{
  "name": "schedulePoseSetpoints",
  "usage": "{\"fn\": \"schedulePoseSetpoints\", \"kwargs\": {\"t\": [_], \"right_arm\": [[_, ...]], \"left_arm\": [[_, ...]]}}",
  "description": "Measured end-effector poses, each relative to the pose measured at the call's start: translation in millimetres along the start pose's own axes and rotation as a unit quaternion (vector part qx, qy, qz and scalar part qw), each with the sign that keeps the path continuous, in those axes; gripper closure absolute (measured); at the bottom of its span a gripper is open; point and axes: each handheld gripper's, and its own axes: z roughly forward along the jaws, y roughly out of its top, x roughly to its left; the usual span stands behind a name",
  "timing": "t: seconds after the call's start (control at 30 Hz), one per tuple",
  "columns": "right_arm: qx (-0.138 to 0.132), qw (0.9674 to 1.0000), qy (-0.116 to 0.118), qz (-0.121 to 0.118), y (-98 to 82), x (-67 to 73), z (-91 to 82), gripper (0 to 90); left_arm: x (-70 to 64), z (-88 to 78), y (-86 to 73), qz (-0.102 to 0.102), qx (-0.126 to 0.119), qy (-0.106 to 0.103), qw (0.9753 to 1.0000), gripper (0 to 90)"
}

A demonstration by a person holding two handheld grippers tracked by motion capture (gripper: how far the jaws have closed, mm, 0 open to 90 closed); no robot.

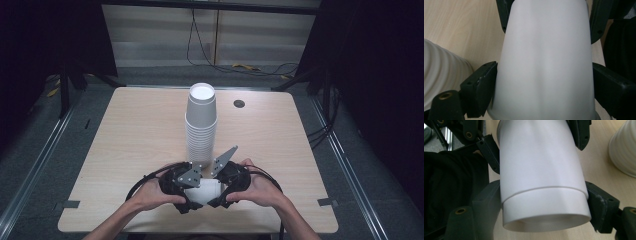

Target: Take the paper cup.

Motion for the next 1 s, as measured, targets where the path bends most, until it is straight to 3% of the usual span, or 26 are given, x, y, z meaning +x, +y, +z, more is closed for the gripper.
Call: {"fn": "schedulePoseSetpoints", "kwargs": {"t": [0.23, 0.5, 0.67, 0.8, 1.0], "right_arm": [[-0.002, 1.0, 0.001, 0.002, -1.6, -1.8, 0.6, 23.3], [-0.008, 0.9999, -0.006, 0.005, -2.5, -2.3, -1.2, 23.2], [-0.013, 0.9999, -0.008, 0.007, -3.2, -3.9, -2.5, 23.1], [-0.012, 0.9998, -0.008, 0.017, -6.4, -6.6, -3.8, 22.9], [-0.017, 0.9995, -0.015, 0.022, -8.0, -8.6, -8.2, 22.8]], "left_arm": [[-2.1, -0.6, -0.7, 0.017, -0.004, 0.016, 0.9997, 12.6], [0.1, -7.7, -2.0, 0.018, -0.033, 0.014, 0.9992, 13.1], [0.7, -12.3, -3.2, 0.007, -0.06, 0.022, 0.998, 14.3], [5.0, -19.7, -3.5, -0.005, -0.087, 0.016, 0.9961, 15.9], [11.1, -28.5, -6.2, -0.037, -0.13, 0.009, 0.9908, 15.9]]}}
